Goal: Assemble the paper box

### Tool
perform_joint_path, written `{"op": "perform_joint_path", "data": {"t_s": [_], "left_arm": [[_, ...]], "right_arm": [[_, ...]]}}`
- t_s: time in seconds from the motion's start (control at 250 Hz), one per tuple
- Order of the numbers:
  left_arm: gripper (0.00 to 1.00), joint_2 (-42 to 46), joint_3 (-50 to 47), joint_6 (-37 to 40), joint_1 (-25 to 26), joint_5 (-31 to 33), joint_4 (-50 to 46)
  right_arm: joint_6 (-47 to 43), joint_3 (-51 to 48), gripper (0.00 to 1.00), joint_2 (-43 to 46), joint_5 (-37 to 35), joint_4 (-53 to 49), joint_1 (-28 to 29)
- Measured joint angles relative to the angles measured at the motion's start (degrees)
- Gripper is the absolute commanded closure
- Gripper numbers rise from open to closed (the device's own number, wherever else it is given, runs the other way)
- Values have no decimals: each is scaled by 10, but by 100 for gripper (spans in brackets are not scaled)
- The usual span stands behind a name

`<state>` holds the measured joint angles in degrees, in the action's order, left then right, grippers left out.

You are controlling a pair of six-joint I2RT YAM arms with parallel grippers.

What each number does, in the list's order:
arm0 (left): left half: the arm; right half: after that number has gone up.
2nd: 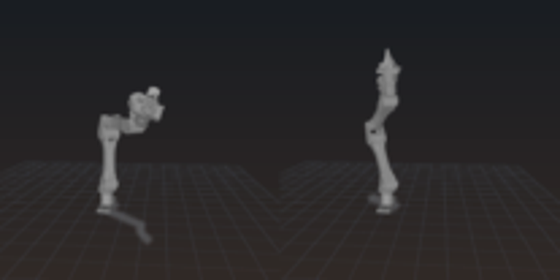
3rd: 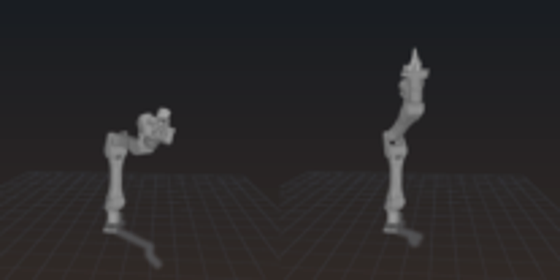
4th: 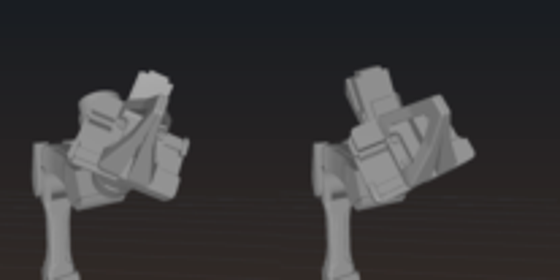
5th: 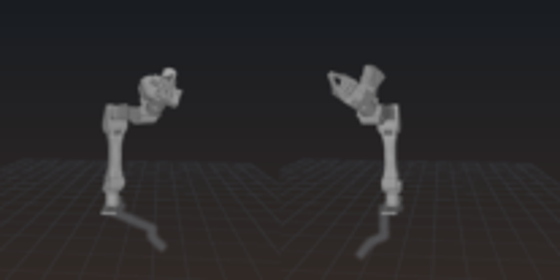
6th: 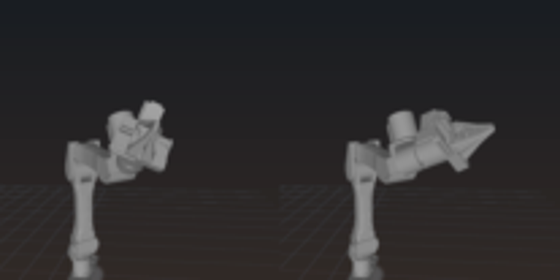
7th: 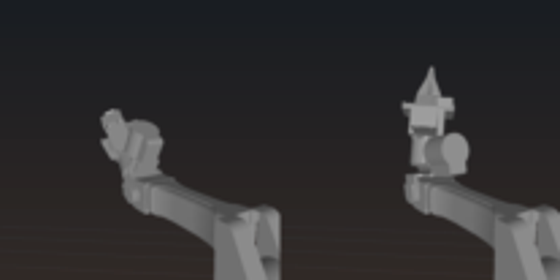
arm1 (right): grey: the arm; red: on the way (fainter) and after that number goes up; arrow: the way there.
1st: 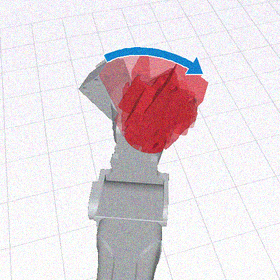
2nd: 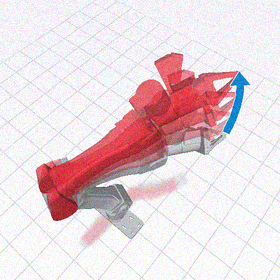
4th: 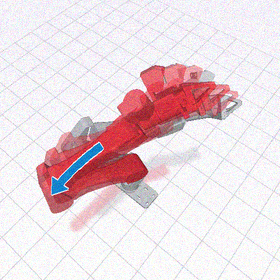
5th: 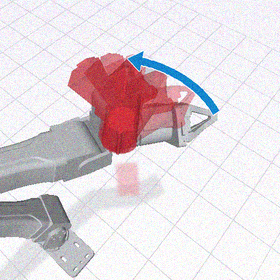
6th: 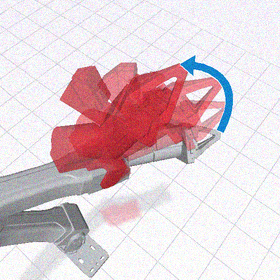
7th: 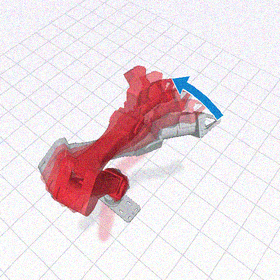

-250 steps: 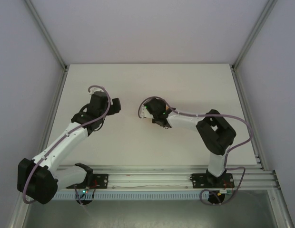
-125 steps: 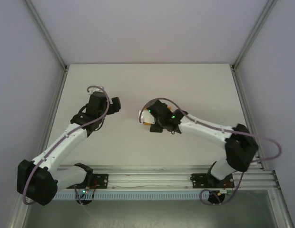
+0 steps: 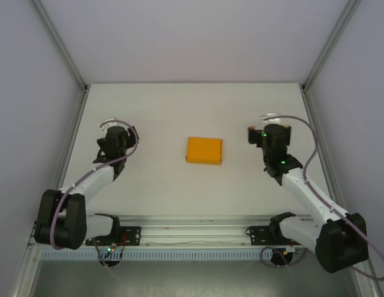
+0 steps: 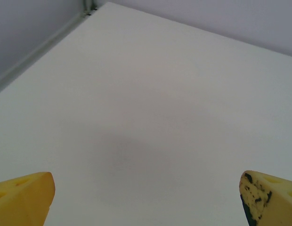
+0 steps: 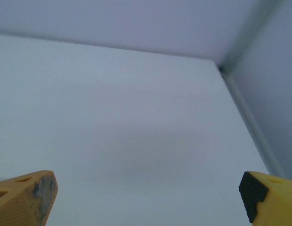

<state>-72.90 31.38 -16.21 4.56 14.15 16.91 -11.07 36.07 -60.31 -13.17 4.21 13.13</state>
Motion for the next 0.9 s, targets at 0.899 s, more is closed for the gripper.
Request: {"op": "perform_joint_path", "data": {"t_s": [0.899], "left_arm": [[0,6,-109,127,-32,-63,276]], "right_arm": [[115,-146,0,-264,87,414,-129]]}}
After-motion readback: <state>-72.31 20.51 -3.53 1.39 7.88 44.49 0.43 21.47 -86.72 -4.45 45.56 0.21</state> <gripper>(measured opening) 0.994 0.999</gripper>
